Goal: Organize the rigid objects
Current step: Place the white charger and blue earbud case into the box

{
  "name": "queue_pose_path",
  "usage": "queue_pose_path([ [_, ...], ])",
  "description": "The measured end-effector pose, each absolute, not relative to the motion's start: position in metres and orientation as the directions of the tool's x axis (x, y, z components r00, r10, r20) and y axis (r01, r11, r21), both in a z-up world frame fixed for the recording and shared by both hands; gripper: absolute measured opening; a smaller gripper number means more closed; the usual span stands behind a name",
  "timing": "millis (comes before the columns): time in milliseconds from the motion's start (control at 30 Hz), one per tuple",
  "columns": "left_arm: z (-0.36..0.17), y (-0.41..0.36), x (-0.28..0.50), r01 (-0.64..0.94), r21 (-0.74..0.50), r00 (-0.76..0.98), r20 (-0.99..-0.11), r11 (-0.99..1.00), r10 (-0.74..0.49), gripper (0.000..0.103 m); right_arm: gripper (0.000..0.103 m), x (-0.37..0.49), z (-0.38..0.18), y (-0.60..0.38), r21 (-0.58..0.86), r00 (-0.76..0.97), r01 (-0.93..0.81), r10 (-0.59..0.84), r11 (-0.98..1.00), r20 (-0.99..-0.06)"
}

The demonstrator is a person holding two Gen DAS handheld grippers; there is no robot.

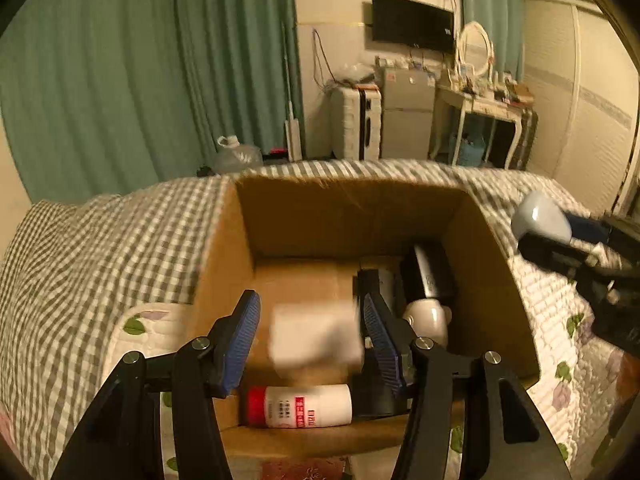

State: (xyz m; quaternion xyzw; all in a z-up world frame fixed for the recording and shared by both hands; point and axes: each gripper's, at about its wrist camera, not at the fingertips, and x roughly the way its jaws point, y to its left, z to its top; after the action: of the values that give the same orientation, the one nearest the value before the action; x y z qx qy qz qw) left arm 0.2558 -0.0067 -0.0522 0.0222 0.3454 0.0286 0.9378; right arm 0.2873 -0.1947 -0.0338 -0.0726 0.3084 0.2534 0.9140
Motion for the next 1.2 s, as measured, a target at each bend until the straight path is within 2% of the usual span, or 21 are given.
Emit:
queue_pose_path([
  [333, -0.013, 0.021, 0.222, -0.090, 0.040, 0.801, -0.591, 0.995, 0.096, 0.061, 0.051, 0.297, -0.036, -0.150, 0.013, 0.635, -0.567, 0.447, 0.824, -0.630],
  [667, -0.023, 0.054, 0.218, -0.118, -0.011, 0.773, -0.629, 0.993, 0.085, 0.061, 0.051, 0.337, -0.064, -0.085, 0.016, 0.567, -0.573, 0.410, 0.819, -0.715],
  [700, -0.024, 0.055, 0.218, -0.117, -0.014, 0.772, -0.631, 0.993, 0.082, 0.061, 0.055, 0.339, -0.065, -0.083, 0.032, 0.560, -0.571, 0.417, 0.821, -0.716],
  [733, -0.024, 0.054, 0.216, -0.116, -0.014, 0.770, -0.633, 0.993, 0.081, 0.061, 0.068, 0.337, -0.063, -0.085, 0.044, 0.567, -0.559, 0.421, 0.828, -0.708],
  [767, -0.025, 0.055, 0.213, -0.117, -0.015, 0.770, -0.633, 0.993, 0.081, 0.061, 0.073, 0.334, -0.061, -0.088, 0.050, 0.578, -0.549, 0.422, 0.834, -0.699],
  [1033, -0.031, 0.050, 0.190, -0.114, -0.017, 0.765, -0.639, 0.993, 0.077, 0.061, 0.076, 0.278, -0.021, -0.127, 0.015, 0.670, -0.509, 0.407, 0.861, -0.621],
  [1200, -0.065, 0.045, 0.166, -0.111, -0.026, 0.717, -0.695, 0.993, 0.062, 0.065, 0.080, 0.229, -0.017, -0.166, 0.040, 0.696, -0.492, 0.421, 0.869, -0.582],
])
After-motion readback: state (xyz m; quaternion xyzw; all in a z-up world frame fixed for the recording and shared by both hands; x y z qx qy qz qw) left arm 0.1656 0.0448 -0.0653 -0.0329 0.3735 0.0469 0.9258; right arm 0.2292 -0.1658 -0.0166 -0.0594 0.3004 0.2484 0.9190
